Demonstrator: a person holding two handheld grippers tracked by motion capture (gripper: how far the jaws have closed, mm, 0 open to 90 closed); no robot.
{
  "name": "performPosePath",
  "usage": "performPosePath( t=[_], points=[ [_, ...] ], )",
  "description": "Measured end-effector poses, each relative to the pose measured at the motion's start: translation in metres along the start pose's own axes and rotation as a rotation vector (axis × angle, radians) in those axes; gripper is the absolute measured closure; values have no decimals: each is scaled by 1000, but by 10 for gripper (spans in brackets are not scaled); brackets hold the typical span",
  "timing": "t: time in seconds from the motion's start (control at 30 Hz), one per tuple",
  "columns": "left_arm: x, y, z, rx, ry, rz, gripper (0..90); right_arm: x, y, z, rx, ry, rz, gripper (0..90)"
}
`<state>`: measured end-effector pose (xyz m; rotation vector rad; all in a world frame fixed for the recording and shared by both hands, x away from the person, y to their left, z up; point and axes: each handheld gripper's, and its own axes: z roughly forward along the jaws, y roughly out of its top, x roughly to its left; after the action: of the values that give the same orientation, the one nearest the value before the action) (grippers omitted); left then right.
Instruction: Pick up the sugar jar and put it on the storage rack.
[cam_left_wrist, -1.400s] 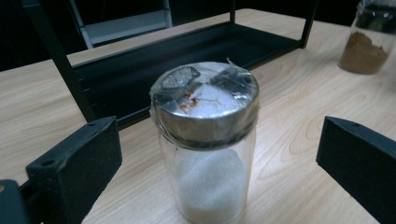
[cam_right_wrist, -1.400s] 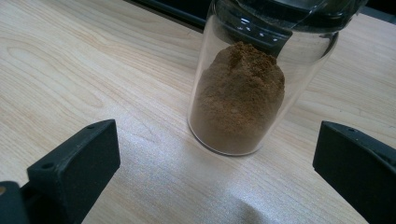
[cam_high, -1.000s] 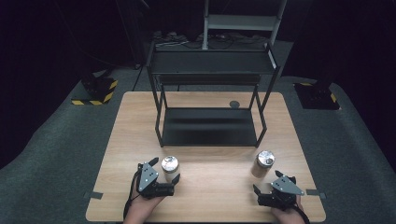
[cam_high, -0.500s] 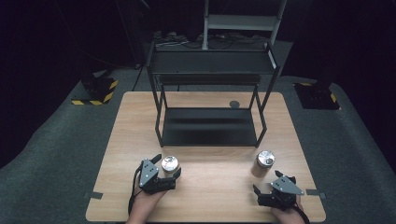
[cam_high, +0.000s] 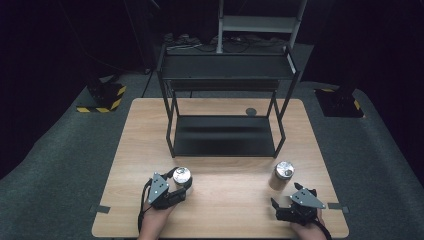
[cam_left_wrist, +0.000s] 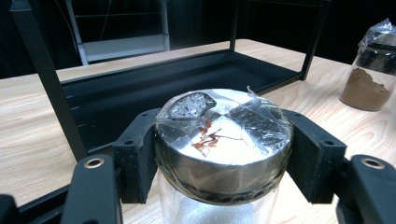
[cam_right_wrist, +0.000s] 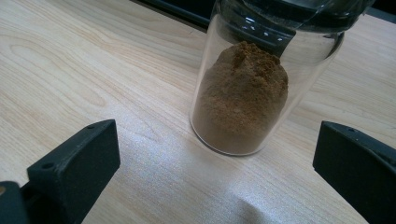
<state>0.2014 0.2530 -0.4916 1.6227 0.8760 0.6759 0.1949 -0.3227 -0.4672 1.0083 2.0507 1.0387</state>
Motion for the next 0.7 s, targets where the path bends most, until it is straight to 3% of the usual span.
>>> performPosePath(
  t=[0.2, 0.7],
  points=[
    [-4, 4, 0, 12, 9, 16, 344, 0, 0, 0, -2, 0, 4, 0],
    [1, 21, -5, -6, 0, -25, 344, -1, 0, 0, 0, 0, 10, 0]
  ],
)
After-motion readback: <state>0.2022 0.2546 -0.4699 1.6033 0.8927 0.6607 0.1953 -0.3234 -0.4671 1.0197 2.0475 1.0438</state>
